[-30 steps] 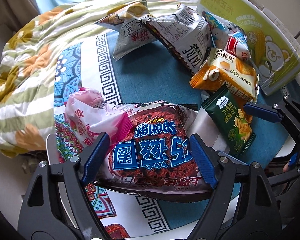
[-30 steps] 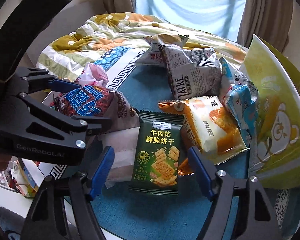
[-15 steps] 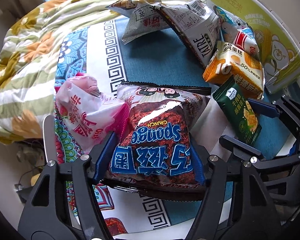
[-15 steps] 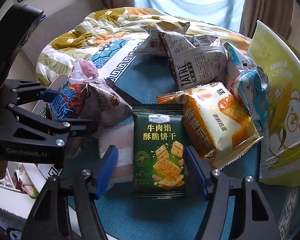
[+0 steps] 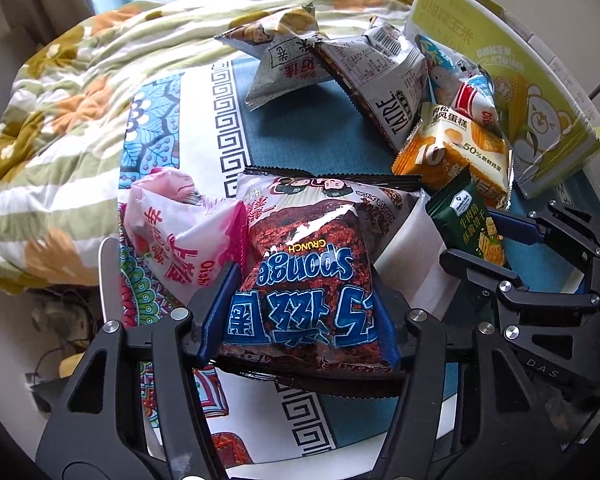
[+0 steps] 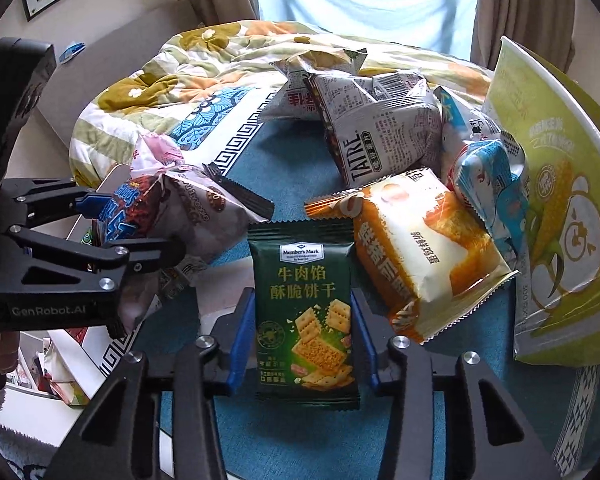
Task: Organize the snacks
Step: 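Grasp the blue Sponge bag with the left tool while the right tool grasps the green cracker pack, then lift and carry both held snacks over the yellow-green box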
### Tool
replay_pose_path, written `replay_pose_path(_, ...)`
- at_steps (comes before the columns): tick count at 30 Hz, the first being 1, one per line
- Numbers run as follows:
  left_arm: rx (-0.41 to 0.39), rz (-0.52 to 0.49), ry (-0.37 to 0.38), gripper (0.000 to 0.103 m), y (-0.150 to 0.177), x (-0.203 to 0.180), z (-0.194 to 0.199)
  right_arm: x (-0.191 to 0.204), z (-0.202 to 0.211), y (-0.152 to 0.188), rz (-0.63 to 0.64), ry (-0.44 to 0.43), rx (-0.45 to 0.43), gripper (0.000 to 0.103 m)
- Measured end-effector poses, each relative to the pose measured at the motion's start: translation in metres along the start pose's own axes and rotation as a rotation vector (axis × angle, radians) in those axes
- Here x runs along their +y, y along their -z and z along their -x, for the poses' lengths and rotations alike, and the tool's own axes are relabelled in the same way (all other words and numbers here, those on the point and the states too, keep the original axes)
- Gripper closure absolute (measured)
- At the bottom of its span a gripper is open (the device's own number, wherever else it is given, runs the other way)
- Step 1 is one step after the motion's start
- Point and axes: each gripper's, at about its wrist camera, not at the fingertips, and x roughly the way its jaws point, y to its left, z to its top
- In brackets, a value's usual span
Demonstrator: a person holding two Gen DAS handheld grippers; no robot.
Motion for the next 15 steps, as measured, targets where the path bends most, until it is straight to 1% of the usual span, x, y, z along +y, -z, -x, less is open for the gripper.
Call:
replay_pose_path(7, -0.042, -0.009, 0.011, 0.047, 0.000, -0.004, 0.022, 0.002, 0.017, 0.001, -0.014, 0.005, -0.030, 0.062)
replay_pose_path(15, -0.088, -0.011, 0.020, 0.047, -0.003, -0.008, 0.046, 0.002, 0.038, -0.001, -0.021, 0.030, -0.071, 0.062)
